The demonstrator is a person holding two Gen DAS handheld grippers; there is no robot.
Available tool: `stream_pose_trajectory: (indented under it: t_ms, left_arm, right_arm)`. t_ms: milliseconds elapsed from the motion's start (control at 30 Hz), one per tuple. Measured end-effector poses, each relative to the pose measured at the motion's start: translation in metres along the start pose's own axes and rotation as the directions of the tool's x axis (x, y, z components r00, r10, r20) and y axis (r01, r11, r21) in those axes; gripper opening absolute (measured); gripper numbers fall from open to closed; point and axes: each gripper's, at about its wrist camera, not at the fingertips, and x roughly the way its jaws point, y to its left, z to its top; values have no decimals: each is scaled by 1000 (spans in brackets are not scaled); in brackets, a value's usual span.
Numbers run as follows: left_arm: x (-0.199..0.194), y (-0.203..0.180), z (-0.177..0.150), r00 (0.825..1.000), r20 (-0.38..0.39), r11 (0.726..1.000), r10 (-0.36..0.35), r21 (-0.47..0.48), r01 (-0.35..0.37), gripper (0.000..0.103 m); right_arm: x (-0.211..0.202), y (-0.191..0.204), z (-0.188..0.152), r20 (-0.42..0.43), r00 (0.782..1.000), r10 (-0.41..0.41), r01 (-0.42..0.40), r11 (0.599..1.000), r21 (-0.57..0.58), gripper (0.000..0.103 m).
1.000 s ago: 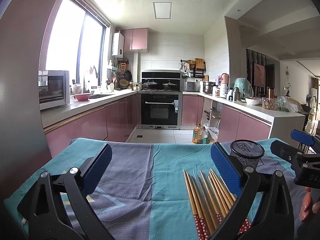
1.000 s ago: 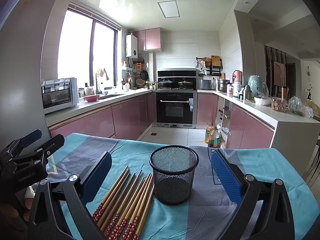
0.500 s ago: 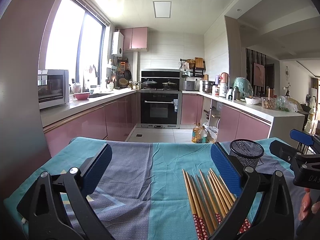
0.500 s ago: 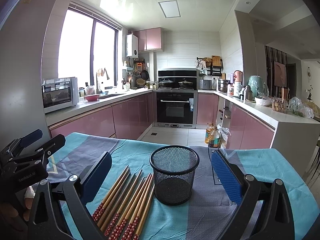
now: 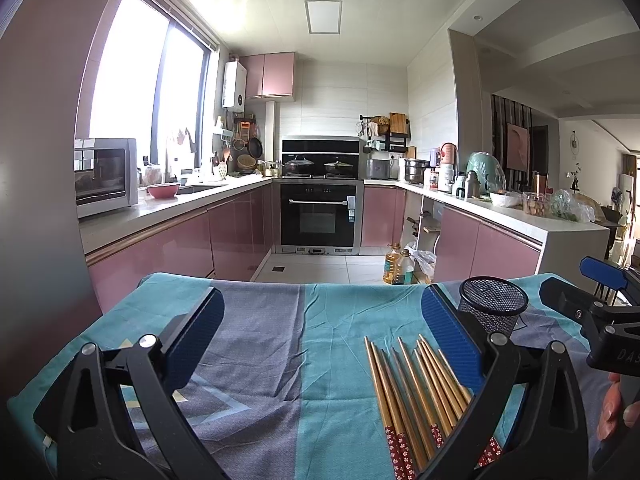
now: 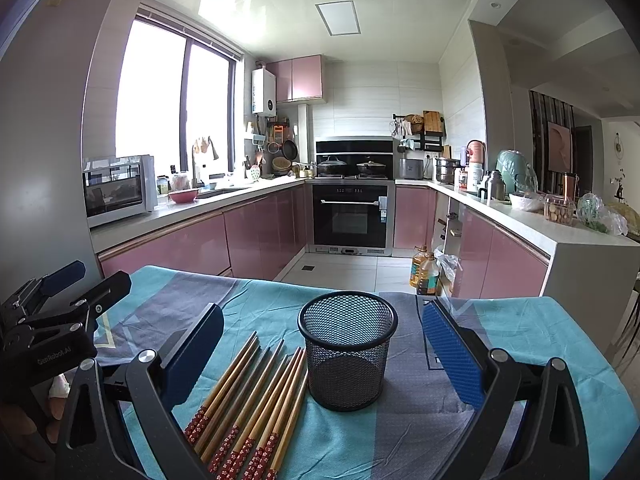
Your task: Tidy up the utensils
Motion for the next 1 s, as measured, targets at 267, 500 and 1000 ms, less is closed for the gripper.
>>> stream_pose_trajectory:
  t_ms: [267, 500, 1000]
  left_arm:
    - [0, 0, 0, 1000, 1, 1000, 0, 0, 0, 97]
    - [0, -1, 0, 1000, -5, 1000, -1, 4, 1, 97]
    - [4, -3, 2, 1000, -22, 1000, -4, 13, 4, 97]
  right_arm:
    - [0, 0, 0, -1, 1000, 0, 0, 1000, 0, 97]
    - [1, 0, 1, -3, 1000, -2, 1, 1000, -1, 97]
    - [2, 1, 2, -8, 1000, 8, -8, 1000, 0, 97]
